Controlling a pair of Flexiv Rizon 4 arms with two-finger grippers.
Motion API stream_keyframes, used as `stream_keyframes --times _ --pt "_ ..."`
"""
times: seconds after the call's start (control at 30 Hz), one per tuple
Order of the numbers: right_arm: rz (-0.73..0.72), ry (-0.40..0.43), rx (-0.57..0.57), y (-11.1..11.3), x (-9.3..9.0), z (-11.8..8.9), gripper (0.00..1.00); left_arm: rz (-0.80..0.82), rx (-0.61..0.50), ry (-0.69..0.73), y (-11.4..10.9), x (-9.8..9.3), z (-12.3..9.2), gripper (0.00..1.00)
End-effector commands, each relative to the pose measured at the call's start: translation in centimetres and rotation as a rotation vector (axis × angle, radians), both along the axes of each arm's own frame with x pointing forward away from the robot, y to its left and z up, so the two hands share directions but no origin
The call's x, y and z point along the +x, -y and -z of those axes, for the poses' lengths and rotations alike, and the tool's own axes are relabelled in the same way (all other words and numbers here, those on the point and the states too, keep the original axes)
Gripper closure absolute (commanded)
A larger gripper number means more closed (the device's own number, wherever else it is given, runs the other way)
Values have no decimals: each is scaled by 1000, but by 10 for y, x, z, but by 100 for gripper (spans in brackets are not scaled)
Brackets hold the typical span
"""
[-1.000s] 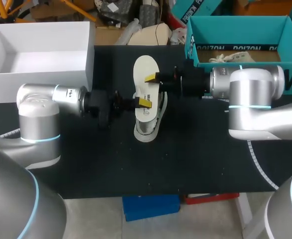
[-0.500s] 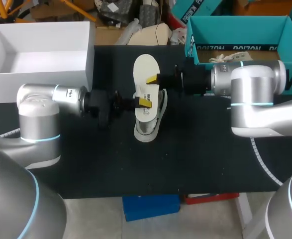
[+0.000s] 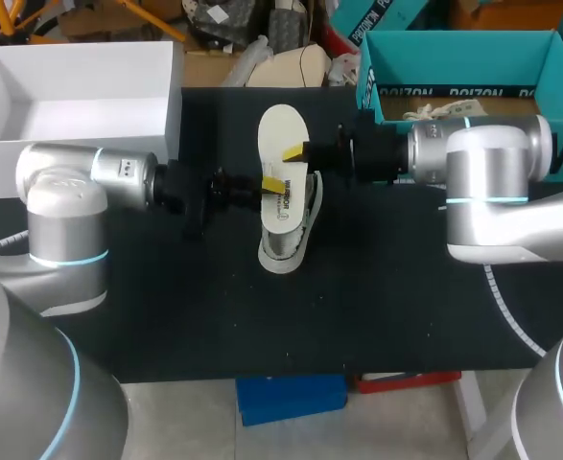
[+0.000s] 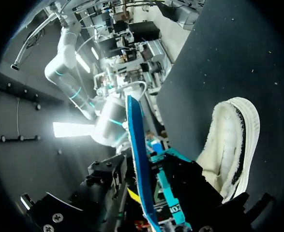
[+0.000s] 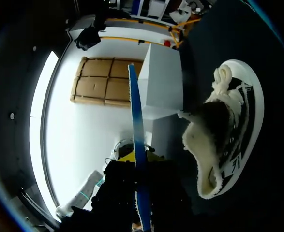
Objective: Take the shoe out of the shoebox, open the shoe tongue, remove and reinsert the insole, then place the shoe into the shoebox
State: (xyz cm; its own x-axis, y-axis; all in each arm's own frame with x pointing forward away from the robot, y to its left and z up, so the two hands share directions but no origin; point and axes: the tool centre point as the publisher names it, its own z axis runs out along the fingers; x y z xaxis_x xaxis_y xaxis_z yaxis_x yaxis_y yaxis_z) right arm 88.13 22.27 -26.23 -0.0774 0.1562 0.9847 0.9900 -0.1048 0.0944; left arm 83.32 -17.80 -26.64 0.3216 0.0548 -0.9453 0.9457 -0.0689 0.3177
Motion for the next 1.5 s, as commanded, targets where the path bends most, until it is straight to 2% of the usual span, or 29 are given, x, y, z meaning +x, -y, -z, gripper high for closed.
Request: stream_keyframes --times 0.03,0.13,0.3,0.4,0.47,1.1,1.27,1.4,1.5 --pt "-3 -2 -2 0 1 0 100 -108 340 21 -31 -18 -29 0" --pt "-3 -2 -2 0 1 0 100 -165 545 41 -41 -24 -38 0" --pt "-3 -2 -2 0 1 0 100 -260 879 138 -37 -37 -52 0" --pt "-3 -2 -2 0 1 0 100 -321 965 179 -33 -40 -57 0" --pt "-3 -2 -2 0 1 0 100 -336 993 162 -31 -41 -57 0" --pt "-3 -2 -2 0 1 0 100 -328 1000 137 -28 -39 -57 0" --pt "-3 -2 -2 0 1 0 100 -355 1152 54 -11 -36 -64 0" --pt "-3 -2 -2 0 1 0 100 -353 1189 1 -6 -34 -66 0" --pt "-3 -2 -2 0 1 0 100 -374 1261 -9 -4 -34 -67 0"
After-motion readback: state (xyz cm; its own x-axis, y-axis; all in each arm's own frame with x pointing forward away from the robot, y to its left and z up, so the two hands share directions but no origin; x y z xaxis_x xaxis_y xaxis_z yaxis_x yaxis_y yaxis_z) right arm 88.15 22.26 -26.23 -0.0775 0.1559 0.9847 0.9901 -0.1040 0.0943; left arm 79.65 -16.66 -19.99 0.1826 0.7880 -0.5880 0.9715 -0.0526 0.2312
